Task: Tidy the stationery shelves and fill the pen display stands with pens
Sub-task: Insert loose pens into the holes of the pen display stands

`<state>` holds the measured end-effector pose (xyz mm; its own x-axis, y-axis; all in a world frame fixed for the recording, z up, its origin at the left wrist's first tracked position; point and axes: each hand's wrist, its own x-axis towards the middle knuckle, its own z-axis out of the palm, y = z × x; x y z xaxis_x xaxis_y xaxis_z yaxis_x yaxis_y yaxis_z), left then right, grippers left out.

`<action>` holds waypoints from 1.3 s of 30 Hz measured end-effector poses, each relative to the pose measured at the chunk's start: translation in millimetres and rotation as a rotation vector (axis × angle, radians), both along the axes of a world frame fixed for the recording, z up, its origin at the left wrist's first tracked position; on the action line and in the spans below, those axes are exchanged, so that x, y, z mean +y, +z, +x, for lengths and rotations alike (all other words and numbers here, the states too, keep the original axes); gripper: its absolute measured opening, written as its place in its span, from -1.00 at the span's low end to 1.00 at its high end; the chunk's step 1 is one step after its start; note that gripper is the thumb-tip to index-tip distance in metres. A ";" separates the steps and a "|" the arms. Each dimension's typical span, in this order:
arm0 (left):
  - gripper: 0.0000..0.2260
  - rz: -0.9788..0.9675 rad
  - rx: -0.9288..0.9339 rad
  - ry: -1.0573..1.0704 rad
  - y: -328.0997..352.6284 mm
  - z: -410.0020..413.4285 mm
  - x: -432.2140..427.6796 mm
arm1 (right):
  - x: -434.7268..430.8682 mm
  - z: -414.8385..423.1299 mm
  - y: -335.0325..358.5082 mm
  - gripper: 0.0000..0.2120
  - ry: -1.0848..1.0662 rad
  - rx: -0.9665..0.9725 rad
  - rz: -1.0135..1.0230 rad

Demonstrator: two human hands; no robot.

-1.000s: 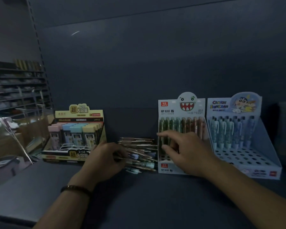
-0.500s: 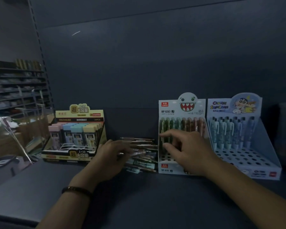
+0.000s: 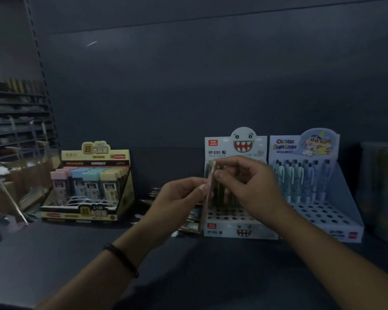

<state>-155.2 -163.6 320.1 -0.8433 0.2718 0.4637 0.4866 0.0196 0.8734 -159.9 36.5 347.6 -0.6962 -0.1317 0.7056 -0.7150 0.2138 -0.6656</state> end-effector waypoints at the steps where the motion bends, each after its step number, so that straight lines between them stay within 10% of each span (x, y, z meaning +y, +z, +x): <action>1: -0.79 -0.011 -0.007 0.000 2.2 0.1 9.0 | 3.1 0.0 2.3 -0.85 -0.009 0.011 -0.022; 7: -0.90 -0.069 0.070 0.145 10.9 -2.5 50.7 | 38.0 -7.3 16.3 -0.85 -0.102 0.005 -0.105; 12: -0.82 -0.706 0.603 0.462 -26.5 -4.0 52.2 | 78.5 -29.4 18.4 -0.80 -0.311 0.078 -0.157; 17: -0.75 -0.889 0.651 0.381 -34.2 -4.8 43.8 | 88.1 -39.8 4.3 -0.83 -0.448 0.108 -0.046; 39: -0.85 -0.803 0.637 0.373 -41.8 -15.9 37.6 | 86.0 -47.0 -6.4 -0.79 -0.535 0.066 0.348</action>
